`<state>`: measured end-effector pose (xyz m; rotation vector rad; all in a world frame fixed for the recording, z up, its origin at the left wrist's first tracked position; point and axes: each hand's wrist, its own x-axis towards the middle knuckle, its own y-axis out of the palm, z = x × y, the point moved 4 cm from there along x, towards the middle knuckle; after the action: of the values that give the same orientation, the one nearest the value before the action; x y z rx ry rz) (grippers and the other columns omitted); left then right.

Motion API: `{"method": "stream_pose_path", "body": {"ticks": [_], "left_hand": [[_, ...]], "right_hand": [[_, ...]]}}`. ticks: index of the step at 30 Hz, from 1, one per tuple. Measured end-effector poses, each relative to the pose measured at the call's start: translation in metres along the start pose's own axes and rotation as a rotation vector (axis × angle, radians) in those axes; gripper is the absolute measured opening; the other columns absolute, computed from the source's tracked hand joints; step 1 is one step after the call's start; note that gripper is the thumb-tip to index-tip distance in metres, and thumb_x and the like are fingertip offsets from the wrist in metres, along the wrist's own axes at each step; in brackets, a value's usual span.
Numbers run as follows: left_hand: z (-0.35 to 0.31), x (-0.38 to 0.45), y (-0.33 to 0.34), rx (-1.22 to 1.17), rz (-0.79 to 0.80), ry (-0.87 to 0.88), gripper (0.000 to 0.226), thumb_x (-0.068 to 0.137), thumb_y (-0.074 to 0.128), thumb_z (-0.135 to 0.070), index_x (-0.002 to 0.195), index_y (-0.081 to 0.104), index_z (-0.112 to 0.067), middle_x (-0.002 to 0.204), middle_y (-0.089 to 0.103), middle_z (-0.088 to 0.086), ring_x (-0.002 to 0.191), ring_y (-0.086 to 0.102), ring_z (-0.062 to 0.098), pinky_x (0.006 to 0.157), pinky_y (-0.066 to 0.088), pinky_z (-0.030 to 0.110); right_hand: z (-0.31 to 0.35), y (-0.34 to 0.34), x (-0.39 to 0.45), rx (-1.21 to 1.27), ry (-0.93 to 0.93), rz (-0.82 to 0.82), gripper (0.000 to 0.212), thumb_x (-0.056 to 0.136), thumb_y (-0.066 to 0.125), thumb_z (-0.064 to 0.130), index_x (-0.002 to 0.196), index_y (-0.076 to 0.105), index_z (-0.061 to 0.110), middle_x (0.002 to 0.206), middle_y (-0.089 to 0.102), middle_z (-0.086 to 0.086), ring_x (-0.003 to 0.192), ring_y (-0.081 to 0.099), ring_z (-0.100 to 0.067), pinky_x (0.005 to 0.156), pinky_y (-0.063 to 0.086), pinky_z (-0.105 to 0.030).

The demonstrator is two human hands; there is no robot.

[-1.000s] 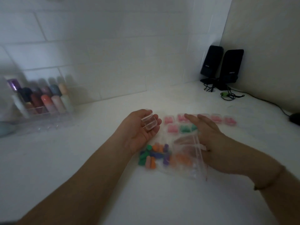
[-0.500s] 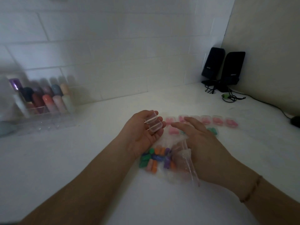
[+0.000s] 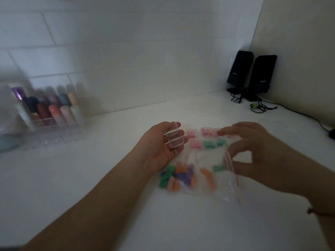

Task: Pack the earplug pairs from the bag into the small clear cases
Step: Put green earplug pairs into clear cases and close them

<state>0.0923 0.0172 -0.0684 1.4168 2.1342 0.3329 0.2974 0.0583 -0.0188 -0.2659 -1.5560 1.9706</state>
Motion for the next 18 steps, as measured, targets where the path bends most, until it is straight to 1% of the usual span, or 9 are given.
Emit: {"method": "stream_pose_path", "body": {"ticks": [2, 4, 5, 7, 10, 12, 14, 16, 18], "left_hand": [[0.000, -0.001, 0.001, 0.008, -0.001, 0.001, 0.016, 0.093, 0.051, -0.016, 0.102, 0.062, -0.009, 0.081, 0.064, 0.009, 0.073, 0.062, 0.023, 0.065, 0.048, 0.028], [-0.001, -0.002, 0.002, 0.018, 0.002, 0.012, 0.017, 0.093, 0.051, -0.016, 0.103, 0.062, -0.008, 0.083, 0.063, 0.009, 0.074, 0.062, 0.023, 0.064, 0.047, 0.028], [-0.001, -0.003, 0.002, 0.029, 0.005, 0.025, 0.018, 0.094, 0.051, -0.015, 0.105, 0.063, -0.007, 0.084, 0.063, 0.010, 0.074, 0.062, 0.023, 0.064, 0.047, 0.028], [-0.004, -0.004, 0.002, 0.059, 0.022, 0.061, 0.021, 0.094, 0.052, -0.015, 0.108, 0.064, -0.006, 0.087, 0.066, 0.010, 0.075, 0.065, 0.023, 0.065, 0.048, 0.028], [-0.006, -0.008, 0.006, 0.097, 0.093, 0.091, 0.025, 0.091, 0.057, -0.015, 0.111, 0.067, -0.005, 0.094, 0.069, 0.010, 0.080, 0.068, 0.023, 0.069, 0.052, 0.029], [-0.004, -0.011, 0.010, 0.102, 0.139, 0.069, 0.027, 0.090, 0.057, -0.016, 0.112, 0.067, -0.003, 0.096, 0.069, 0.012, 0.082, 0.069, 0.023, 0.068, 0.054, 0.028], [-0.001, -0.014, 0.013, 0.112, 0.164, 0.022, 0.028, 0.093, 0.054, -0.020, 0.111, 0.067, -0.003, 0.098, 0.070, 0.013, 0.080, 0.069, 0.023, 0.068, 0.055, 0.028], [0.001, -0.016, 0.015, 0.128, 0.171, -0.010, 0.030, 0.095, 0.051, -0.023, 0.112, 0.067, -0.003, 0.100, 0.071, 0.012, 0.078, 0.069, 0.021, 0.068, 0.055, 0.028], [0.001, -0.017, 0.016, 0.131, 0.177, -0.019, 0.033, 0.095, 0.050, -0.024, 0.115, 0.066, -0.002, 0.108, 0.070, 0.015, 0.082, 0.069, 0.022, 0.068, 0.056, 0.028]], "right_hand": [[-0.010, -0.015, -0.005, 0.005, 0.109, 0.032, 0.008, 0.067, 0.064, 0.051, 0.064, 0.066, 0.043, 0.112, 0.052, 0.036, 0.100, 0.045, 0.007, 0.093, 0.033, -0.025], [-0.022, -0.026, -0.008, 0.034, 0.221, 0.004, 0.008, 0.069, 0.067, 0.045, 0.062, 0.066, 0.043, 0.087, 0.063, 0.038, 0.072, 0.057, 0.008, 0.070, 0.042, -0.016], [-0.027, -0.029, -0.009, 0.095, 0.268, -0.035, 0.013, 0.072, 0.070, 0.038, 0.060, 0.068, 0.040, 0.072, 0.066, 0.035, 0.058, 0.059, 0.006, 0.057, 0.042, -0.014], [-0.037, -0.031, -0.009, 0.292, 0.352, -0.093, 0.019, 0.078, 0.074, 0.021, 0.065, 0.071, 0.034, 0.063, 0.070, 0.020, 0.047, 0.060, 0.001, 0.053, 0.046, -0.021], [-0.035, -0.024, -0.004, 0.538, 0.362, -0.142, 0.022, 0.082, 0.070, 0.007, 0.076, 0.071, 0.028, 0.068, 0.075, -0.001, 0.052, 0.066, -0.014, 0.058, 0.050, -0.033], [-0.030, -0.018, 0.002, 0.617, 0.319, -0.206, 0.029, 0.086, 0.062, 0.001, 0.078, 0.072, 0.027, 0.069, 0.074, -0.004, 0.057, 0.067, -0.022, 0.054, 0.052, -0.033], [-0.026, -0.010, 0.006, 0.747, 0.306, -0.225, 0.034, 0.089, 0.053, -0.004, 0.075, 0.073, 0.020, 0.068, 0.071, -0.005, 0.059, 0.063, -0.021, 0.052, 0.051, -0.029], [-0.019, -0.002, 0.009, 0.876, 0.294, -0.181, 0.032, 0.093, 0.052, 0.001, 0.074, 0.073, 0.016, 0.066, 0.067, -0.002, 0.060, 0.059, -0.018, 0.052, 0.050, -0.025], [-0.010, 0.003, 0.011, 1.007, 0.273, -0.154, 0.025, 0.092, 0.053, 0.015, 0.075, 0.071, 0.013, 0.068, 0.067, -0.004, 0.063, 0.061, -0.020, 0.053, 0.051, -0.024]]}}
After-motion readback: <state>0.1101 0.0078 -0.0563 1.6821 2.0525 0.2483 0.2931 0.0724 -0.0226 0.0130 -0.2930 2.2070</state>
